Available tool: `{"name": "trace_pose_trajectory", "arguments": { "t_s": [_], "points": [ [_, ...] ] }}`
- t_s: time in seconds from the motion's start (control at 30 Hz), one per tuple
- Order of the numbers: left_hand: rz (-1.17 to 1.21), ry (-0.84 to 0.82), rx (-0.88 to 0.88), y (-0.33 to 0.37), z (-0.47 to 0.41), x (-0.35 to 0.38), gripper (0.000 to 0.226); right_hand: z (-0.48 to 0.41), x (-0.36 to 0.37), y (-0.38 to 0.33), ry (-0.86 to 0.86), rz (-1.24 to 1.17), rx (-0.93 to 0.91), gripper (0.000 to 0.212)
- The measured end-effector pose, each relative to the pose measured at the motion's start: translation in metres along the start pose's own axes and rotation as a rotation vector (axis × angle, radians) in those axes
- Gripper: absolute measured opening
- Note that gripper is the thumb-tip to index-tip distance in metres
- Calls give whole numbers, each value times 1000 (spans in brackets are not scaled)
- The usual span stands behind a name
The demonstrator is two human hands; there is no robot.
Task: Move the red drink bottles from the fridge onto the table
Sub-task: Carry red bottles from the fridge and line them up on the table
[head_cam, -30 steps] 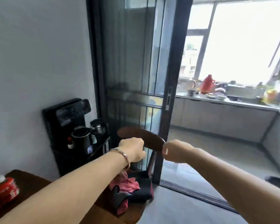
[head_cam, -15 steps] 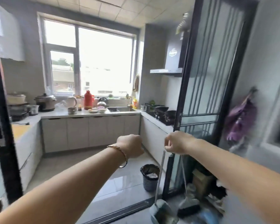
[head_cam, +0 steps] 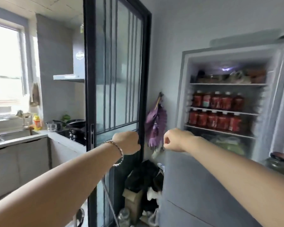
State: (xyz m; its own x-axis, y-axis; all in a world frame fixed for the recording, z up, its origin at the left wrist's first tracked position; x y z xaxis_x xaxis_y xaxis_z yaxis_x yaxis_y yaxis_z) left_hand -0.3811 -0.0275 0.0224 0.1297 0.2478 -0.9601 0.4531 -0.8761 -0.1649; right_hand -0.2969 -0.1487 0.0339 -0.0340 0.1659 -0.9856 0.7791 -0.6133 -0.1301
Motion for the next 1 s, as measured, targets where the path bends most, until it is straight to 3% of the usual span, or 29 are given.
{"name": "trace_pose_trajectory", "arguments": {
  "t_s": [0.4,0.67,0.83,0.93,1.0],
  "points": [
    [8,213,380,142,-284,-14,29,-142,-56,225,171,6,401,16],
    [109,310,438,233,-411,-9,27,-215,-75,359,254,101,513,16],
    [247,332,452,306,-500,-22,22,-275,-107,467,397,115,546,14],
    [258,375,452,338,-546,-38,22,-309,-134,532,529,10,574,28],
    [282,395,453,356,-572,-45,21,-331,-143,575,605,-127,628,57]
  ]
}}
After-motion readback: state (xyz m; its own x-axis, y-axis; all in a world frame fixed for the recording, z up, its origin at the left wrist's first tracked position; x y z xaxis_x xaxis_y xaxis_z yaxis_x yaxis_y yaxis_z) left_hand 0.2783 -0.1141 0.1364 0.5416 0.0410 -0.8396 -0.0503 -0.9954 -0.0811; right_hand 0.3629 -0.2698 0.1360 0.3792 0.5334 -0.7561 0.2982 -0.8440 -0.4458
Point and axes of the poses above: each hand's wrist, its own z-axis away from the middle knuckle, its own x-axis out of the palm, y = z × x, the point moved 7 cm from there along -z, towards the middle knuckle, and after that the axes turned 8 degrees about -z, right-handed, at the moved point
